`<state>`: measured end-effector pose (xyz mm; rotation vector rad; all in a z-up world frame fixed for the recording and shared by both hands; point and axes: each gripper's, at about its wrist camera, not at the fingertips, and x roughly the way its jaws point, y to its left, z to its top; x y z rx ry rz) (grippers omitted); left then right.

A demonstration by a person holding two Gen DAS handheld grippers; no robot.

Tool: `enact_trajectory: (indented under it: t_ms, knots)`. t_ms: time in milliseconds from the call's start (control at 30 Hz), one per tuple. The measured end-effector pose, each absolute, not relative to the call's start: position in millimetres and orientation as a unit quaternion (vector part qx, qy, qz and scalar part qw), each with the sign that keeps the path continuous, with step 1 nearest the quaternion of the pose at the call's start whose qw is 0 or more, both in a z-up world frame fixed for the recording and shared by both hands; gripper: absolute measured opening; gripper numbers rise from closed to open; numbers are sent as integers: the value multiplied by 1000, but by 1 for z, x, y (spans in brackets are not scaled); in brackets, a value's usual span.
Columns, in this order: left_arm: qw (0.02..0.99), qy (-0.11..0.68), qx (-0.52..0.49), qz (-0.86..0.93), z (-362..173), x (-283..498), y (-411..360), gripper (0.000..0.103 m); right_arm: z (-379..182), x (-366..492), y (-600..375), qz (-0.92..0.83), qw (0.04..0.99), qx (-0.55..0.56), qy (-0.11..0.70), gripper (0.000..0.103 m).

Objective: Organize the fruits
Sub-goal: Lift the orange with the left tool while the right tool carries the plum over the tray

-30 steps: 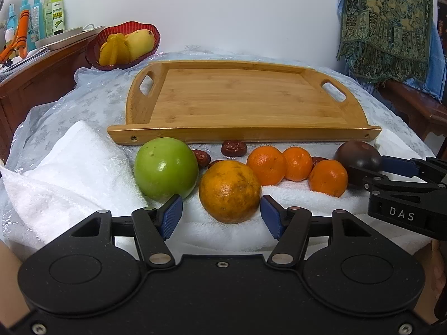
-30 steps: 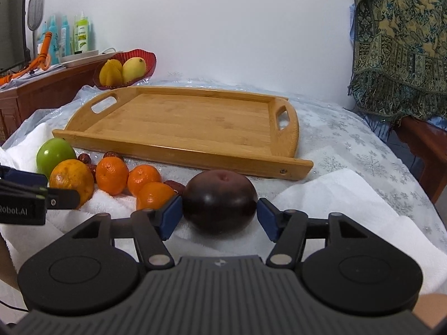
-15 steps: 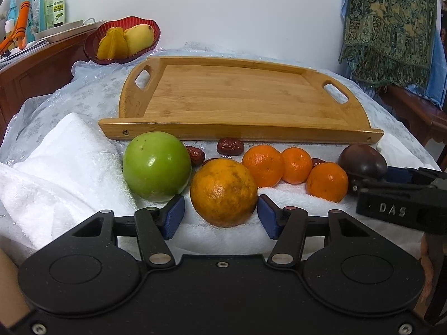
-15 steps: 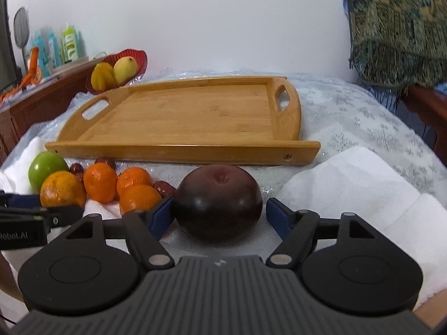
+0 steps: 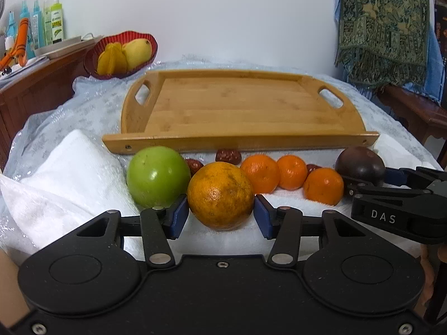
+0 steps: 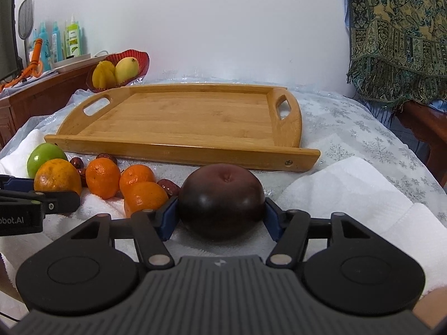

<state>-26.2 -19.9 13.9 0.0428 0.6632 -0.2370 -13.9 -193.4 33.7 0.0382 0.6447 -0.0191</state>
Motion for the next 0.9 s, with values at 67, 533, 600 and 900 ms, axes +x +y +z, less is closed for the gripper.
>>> enact_trajectory:
  t_ms: [67,533,600,900]
  knots:
    - [940,319,23,-117,19,-29,-19,48,36,-17,-193,-11,951,21,310,64]
    - [940,315,-17,-131,64,8,-5,48,70,-5,-209,-12,967,46,249,64]
    - [940,315,-23,-131,71,19,-2,48,76,3,-211,-10,969,48,242,64]
    - [936,320,-38,-142,91,79,-8,48,96,54,-222,-1,973,55,224,64]
